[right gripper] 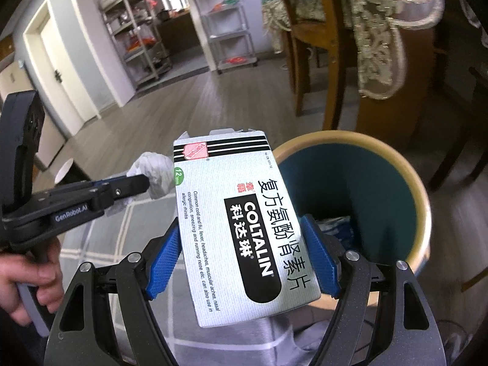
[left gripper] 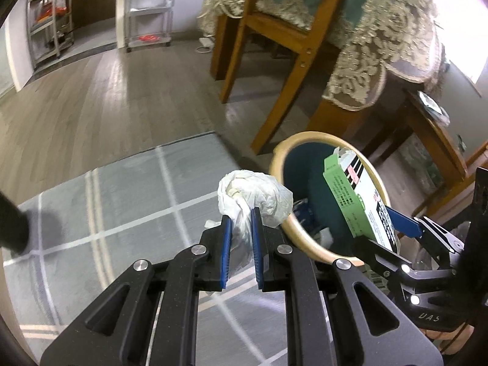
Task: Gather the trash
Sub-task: 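Carry the tissue and medicine box over the teal bin and open both tools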
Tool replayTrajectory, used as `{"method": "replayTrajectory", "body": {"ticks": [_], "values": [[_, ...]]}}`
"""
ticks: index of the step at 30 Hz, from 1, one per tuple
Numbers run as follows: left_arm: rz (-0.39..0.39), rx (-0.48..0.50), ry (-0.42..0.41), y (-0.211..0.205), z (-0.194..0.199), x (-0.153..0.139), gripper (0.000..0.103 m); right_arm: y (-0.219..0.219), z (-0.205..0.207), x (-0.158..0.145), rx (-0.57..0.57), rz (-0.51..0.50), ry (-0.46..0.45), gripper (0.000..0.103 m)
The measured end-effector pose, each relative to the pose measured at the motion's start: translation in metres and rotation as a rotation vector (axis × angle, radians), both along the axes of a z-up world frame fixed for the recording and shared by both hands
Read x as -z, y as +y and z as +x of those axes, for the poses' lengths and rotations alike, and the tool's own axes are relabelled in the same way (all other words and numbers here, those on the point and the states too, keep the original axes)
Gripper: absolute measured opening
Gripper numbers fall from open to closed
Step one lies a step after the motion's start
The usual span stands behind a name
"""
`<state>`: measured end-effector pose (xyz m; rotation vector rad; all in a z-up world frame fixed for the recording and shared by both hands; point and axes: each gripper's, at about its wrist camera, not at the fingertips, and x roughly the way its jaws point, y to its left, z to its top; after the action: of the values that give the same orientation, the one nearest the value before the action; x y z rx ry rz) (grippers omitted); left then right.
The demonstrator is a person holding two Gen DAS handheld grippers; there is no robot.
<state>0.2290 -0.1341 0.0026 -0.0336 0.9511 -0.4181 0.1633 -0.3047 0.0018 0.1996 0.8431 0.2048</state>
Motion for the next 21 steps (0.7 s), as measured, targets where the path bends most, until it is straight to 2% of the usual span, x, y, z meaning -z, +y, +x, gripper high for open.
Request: {"method": "replayTrajectory", "body": {"ticks": [12, 21], "values": [[0.009, 0.150, -0.044, -0.076, 0.022, -0.002, 0.012, -0.055, -0.004, -0.002, 0.173, 0.009, -0.021, 0.077], [0.022, 0.276, -0.020, -0.120, 0.038, 0.024, 0.012, -0.077, 0.000, 0.015, 0.242, 0.003, 0.019, 0.078]]}}
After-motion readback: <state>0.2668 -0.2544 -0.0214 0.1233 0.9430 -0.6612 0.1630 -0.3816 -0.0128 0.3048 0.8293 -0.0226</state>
